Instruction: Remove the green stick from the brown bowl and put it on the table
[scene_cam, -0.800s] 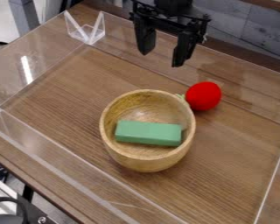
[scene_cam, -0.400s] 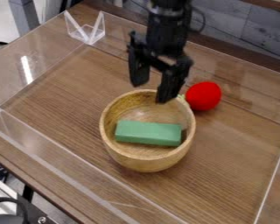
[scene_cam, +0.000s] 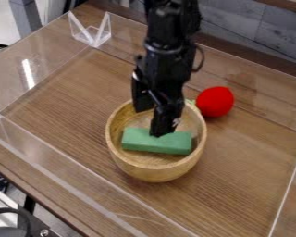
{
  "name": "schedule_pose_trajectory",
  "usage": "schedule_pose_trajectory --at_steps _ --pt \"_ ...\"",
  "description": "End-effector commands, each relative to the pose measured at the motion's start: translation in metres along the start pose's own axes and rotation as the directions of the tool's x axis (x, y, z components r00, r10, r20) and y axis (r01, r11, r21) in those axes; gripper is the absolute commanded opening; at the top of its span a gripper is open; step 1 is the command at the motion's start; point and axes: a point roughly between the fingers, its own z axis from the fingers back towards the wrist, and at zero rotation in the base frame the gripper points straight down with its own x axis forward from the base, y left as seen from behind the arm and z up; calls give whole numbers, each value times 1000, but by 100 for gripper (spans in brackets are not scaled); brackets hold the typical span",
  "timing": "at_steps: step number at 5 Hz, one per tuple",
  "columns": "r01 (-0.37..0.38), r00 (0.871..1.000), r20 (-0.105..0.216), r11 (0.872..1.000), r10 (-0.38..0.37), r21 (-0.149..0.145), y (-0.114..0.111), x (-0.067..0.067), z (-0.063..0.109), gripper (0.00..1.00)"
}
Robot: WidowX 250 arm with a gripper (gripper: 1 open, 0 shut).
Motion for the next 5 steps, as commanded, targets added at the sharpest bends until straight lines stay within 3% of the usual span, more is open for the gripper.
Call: schedule_pose_trajectory --at_steps 1,3,5 --pt "98 991 88 993 -103 58 0 0 3 100" --pt "125 979 150 988 -138 94 4 -2 -10 100" --pt "117 975 179 989 -132 91 12 -1 -24 100"
